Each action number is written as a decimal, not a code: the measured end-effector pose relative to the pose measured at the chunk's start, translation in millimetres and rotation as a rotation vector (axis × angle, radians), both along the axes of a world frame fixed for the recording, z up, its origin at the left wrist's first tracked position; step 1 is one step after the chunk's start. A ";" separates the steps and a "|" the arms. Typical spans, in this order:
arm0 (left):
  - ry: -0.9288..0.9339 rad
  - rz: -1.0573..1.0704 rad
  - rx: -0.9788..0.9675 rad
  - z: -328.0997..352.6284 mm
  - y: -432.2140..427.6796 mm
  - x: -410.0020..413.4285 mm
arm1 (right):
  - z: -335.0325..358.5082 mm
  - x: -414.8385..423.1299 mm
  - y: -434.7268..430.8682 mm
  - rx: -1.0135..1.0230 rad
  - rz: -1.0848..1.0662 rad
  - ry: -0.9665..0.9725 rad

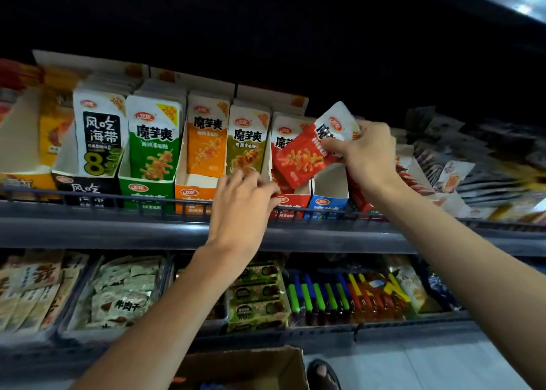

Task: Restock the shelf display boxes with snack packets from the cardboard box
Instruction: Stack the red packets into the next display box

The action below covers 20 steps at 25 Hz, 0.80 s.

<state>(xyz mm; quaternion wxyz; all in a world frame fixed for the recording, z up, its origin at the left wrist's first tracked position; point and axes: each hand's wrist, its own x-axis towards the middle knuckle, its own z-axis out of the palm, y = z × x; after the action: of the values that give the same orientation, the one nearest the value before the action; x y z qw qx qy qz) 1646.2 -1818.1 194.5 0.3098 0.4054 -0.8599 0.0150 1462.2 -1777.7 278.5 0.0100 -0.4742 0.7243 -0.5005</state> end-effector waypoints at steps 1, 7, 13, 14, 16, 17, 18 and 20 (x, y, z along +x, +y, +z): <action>0.004 0.003 0.010 0.4 -0.4 -1.2 | 1.6 1.6 -3.0 0.069 0.030 0.042; 0.033 0.011 0.024 1.0 -1.1 -4.4 | 19.3 4.0 -29.2 0.329 0.242 0.379; 0.050 0.009 0.021 -1.5 -1.4 -4.6 | -5.6 5.1 -55.9 0.343 0.158 0.644; 0.050 0.009 0.017 -1.9 -1.6 -4.7 | -9.5 6.2 -57.0 0.318 0.104 0.722; 0.061 0.006 0.007 -2.7 -1.7 -4.8 | -16.6 10.4 -56.7 0.275 0.023 0.861; 0.068 0.005 0.000 -3.3 -1.4 -4.5 | -19.5 13.9 -55.6 0.275 0.006 0.928; 0.074 0.003 -0.004 -3.8 -1.1 -4.3 | -22.0 16.6 -54.6 0.299 -0.005 0.978; 0.086 -0.002 -0.013 -4.6 -1.1 -4.6 | -25.8 18.7 -53.8 0.352 -0.044 1.027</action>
<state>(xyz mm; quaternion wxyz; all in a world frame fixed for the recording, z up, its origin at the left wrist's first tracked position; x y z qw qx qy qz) 1641.5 -1819.2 189.9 0.3492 0.4027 -0.8461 0.0028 1480.9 -1831.5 252.8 -0.2763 -0.6337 0.7186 -0.0758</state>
